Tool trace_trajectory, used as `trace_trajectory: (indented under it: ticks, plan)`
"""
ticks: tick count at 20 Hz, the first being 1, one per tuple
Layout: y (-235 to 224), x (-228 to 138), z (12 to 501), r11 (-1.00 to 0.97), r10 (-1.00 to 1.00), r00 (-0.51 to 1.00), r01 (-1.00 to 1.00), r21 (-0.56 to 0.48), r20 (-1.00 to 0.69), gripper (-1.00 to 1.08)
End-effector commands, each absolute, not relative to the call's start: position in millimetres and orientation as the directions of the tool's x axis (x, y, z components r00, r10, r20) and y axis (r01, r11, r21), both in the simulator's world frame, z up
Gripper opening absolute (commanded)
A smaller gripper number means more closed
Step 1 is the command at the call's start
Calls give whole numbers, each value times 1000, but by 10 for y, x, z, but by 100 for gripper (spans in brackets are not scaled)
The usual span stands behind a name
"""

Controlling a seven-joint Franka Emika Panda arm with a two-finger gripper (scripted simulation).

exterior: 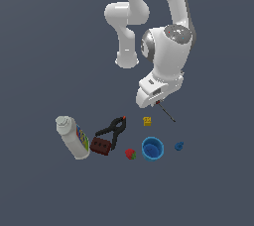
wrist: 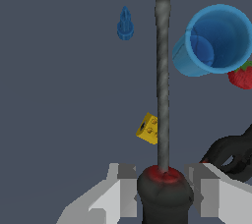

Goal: Pick up a designated object from a clutter of objects.

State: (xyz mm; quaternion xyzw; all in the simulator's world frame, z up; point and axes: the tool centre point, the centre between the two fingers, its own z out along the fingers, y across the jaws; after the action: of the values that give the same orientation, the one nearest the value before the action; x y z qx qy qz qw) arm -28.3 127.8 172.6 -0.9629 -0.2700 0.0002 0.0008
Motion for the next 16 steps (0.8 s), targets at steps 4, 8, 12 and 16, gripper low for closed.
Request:
trace_trajectory:
  ticks: [4,8,12,16]
  plan:
    - [951,-127,2289,-854,521,854,521,-4,1,-100]
    - [721,-8,2677,-854,521,854,521,-4,1,-100]
    - [526,97,3002,-854,520,854,520,-3,1,-100]
    - [381,184,3243,-855,519,855,519,-2,1,-100]
